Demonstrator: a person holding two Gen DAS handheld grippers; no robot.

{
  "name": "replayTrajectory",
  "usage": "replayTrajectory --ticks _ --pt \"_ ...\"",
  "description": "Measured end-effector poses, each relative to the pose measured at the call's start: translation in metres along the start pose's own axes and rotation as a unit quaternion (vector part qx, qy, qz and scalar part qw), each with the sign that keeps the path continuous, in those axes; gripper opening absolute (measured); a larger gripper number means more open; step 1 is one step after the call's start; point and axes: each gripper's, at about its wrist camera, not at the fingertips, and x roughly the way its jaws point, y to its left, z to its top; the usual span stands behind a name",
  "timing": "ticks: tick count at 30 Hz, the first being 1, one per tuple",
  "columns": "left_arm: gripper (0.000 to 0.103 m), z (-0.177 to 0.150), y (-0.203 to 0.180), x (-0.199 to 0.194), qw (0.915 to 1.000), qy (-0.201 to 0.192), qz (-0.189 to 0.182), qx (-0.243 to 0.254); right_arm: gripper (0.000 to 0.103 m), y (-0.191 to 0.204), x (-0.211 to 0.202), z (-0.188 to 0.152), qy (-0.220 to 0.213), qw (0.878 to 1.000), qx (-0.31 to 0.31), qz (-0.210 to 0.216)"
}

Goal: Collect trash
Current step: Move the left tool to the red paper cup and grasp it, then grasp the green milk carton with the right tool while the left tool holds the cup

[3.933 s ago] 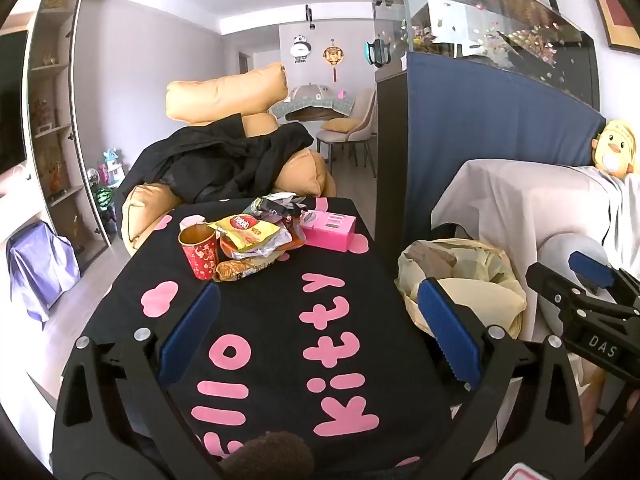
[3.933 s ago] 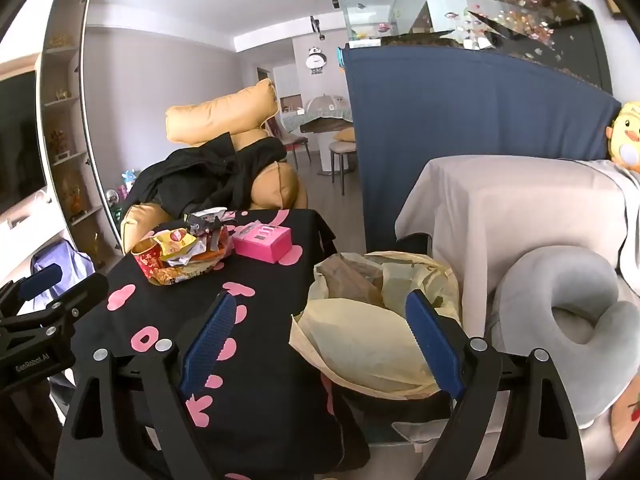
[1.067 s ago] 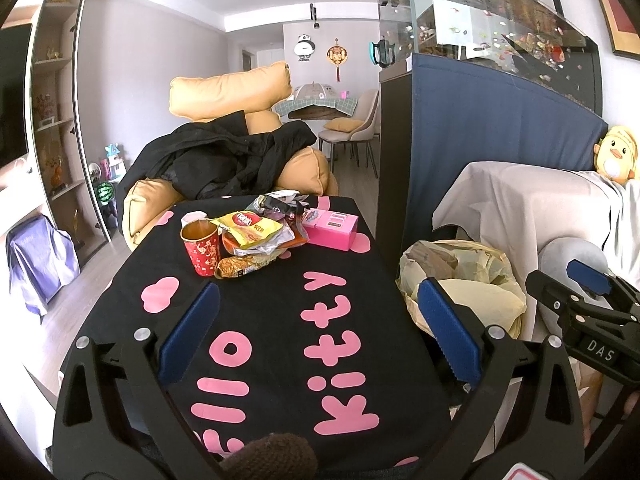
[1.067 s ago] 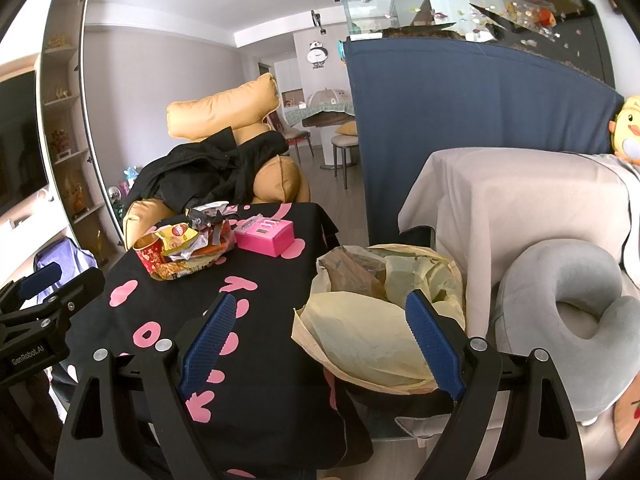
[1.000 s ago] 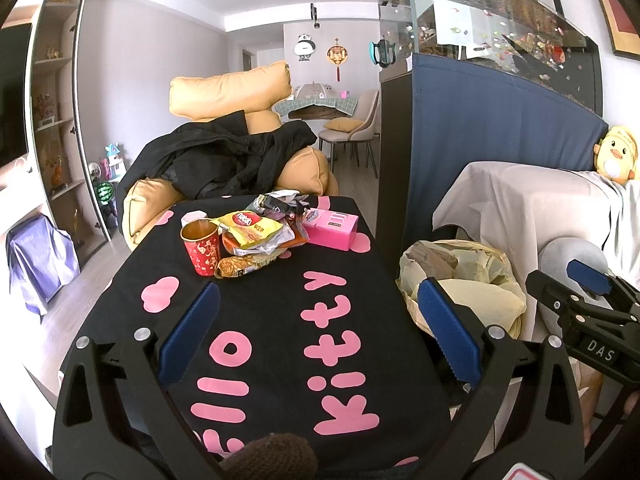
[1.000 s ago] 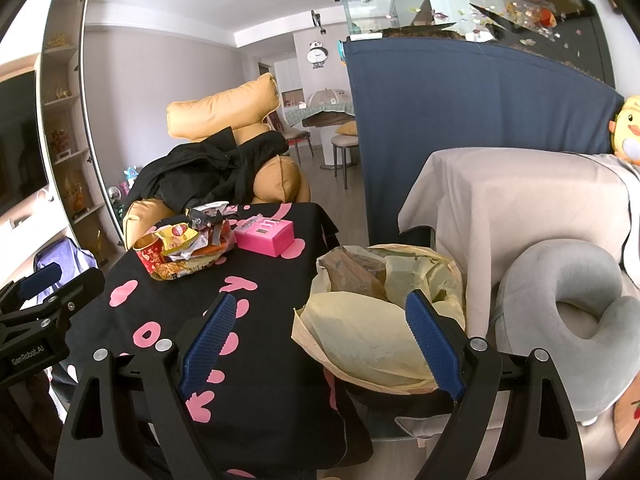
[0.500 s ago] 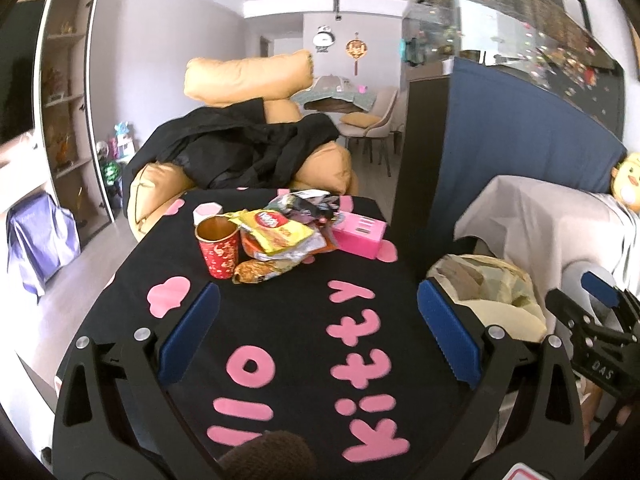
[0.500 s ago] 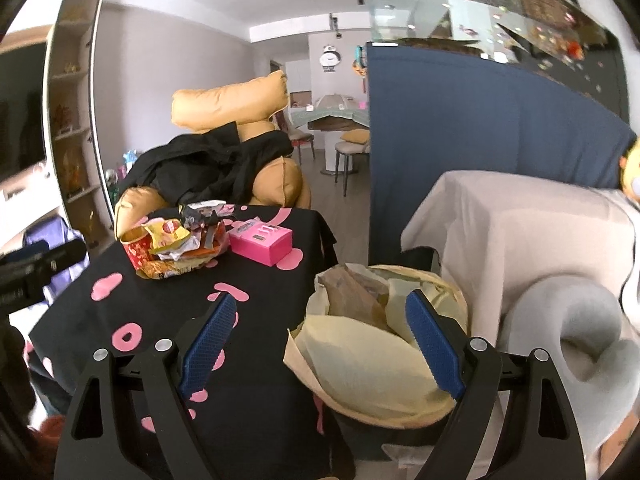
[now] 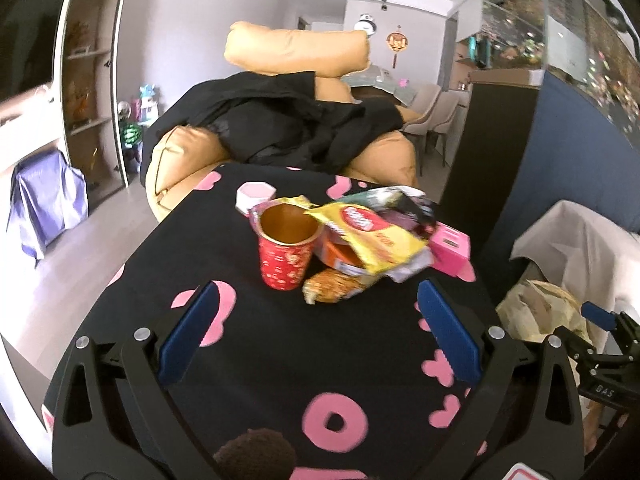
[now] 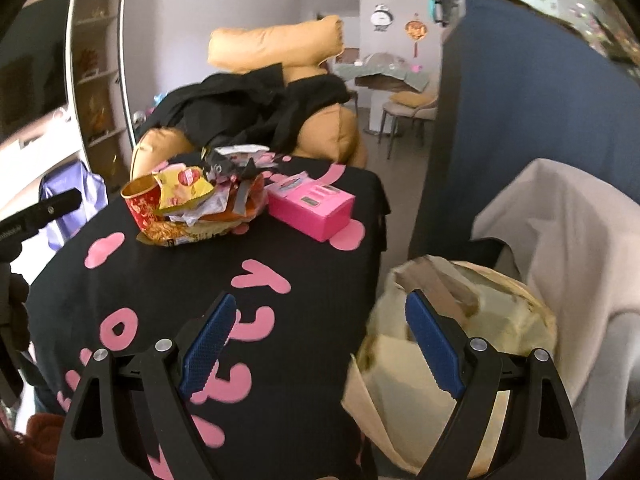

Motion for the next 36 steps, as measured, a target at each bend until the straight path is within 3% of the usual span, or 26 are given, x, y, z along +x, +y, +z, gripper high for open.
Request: replayTrajectory --ticks 4,8,16,21,28,31,32,36 --pt "0.095 0.004 0.016 0.017 0.9991 -0.014 0.038 0.017 0.083 0.010 0.027 0.013 0.003 1.000 -0.004 0.006" --pt "0.095 0.006 0.035 0.034 0.9996 0.006 0.027 0.001 0.083 0.015 0.056 0.027 0.013 1.000 0.001 0.009" --pt "0.093 0.003 0.077 0.057 0.9970 0.037 -0.057 -0.037 0.083 0.025 0.083 0.048 0.017 1.000 -0.005 0.008" --pt "0.088 0.008 0.064 0.078 0.9953 0.061 -0.074 -0.014 0.083 0.030 0.092 0.057 0.009 1.000 -0.020 0.009" --pt "0.082 0.023 0.046 0.130 0.9941 0.081 -0.059 0.042 0.083 0.027 0.096 0.048 0.018 0.999 -0.022 0.016" --pt "0.070 0.025 0.041 0.152 0.9926 0.095 -0.052 0.054 0.083 0.026 0.097 0.046 0.023 0.999 -0.022 0.021" --pt "0.057 0.026 0.041 0.155 0.9923 0.098 -0.057 0.050 0.083 0.025 0.096 0.046 0.022 0.999 -0.024 0.025" --pt "0.054 0.030 0.038 0.134 0.9935 0.080 -0.074 0.033 0.083 0.026 0.090 0.055 0.008 0.999 -0.027 0.032"
